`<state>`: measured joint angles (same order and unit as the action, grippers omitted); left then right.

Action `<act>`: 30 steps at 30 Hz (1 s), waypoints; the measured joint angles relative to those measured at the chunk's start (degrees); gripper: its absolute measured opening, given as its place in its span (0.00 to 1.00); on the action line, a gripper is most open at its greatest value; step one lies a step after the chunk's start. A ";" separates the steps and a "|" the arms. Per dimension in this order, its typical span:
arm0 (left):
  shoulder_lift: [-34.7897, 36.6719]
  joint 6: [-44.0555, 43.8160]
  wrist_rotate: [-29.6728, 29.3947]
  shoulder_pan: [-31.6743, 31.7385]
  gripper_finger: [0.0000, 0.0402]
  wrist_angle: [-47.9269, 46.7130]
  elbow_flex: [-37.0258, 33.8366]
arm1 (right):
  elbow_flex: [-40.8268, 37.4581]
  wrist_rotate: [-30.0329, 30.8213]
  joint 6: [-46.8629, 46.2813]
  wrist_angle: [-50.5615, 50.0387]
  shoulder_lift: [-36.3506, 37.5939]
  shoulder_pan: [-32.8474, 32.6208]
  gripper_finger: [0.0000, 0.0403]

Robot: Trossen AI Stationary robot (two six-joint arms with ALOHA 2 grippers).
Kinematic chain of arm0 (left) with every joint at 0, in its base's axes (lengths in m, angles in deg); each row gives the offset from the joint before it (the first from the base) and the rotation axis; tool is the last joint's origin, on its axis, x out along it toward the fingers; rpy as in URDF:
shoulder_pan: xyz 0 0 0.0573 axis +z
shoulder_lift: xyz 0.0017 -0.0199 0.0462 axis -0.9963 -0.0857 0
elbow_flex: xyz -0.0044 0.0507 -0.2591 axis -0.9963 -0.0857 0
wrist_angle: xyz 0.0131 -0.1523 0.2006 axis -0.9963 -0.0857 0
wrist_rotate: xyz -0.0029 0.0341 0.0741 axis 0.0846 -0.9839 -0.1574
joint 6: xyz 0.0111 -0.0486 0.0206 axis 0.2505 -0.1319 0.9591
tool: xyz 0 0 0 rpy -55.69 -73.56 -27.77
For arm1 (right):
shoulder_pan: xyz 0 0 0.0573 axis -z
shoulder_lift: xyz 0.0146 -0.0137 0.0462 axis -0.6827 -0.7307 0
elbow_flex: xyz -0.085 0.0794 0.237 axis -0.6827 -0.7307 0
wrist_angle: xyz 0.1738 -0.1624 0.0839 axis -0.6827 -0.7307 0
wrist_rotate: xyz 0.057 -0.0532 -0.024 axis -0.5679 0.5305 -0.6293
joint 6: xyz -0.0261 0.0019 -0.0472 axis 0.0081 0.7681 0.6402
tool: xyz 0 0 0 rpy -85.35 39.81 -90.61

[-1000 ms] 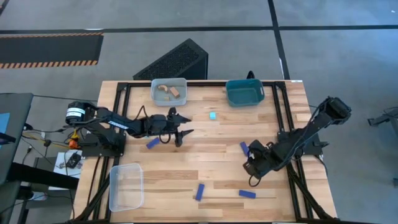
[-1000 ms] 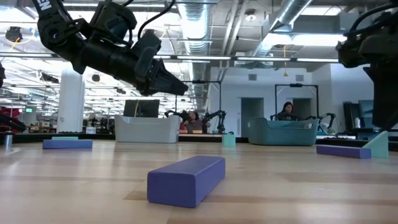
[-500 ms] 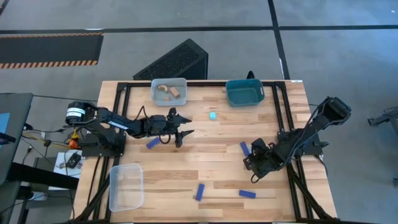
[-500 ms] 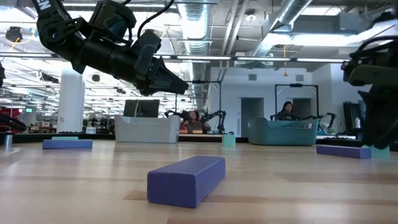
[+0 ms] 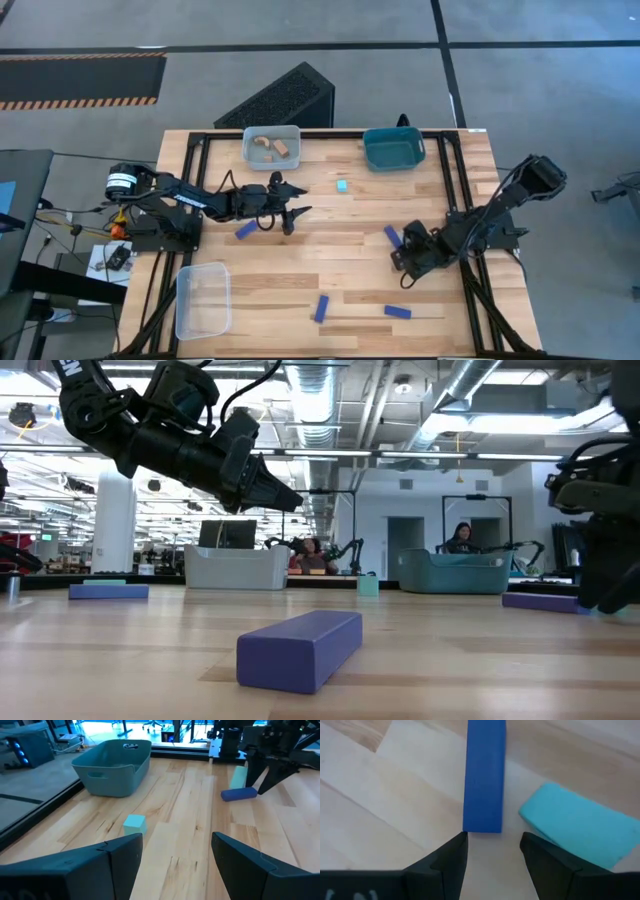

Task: Sort & place blocks by color
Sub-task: Put the violet block into the blue bin

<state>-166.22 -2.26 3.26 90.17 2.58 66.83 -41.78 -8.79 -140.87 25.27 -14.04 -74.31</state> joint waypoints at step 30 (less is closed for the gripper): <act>-0.02 2.94 -0.82 0.45 0.57 6.35 0.95 | -0.37 2.95 13.67 6.50 -0.28 10.89 0.48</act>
<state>-166.24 0.68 2.44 90.62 8.94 67.78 -42.16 -5.84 -127.20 31.76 -14.32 -63.42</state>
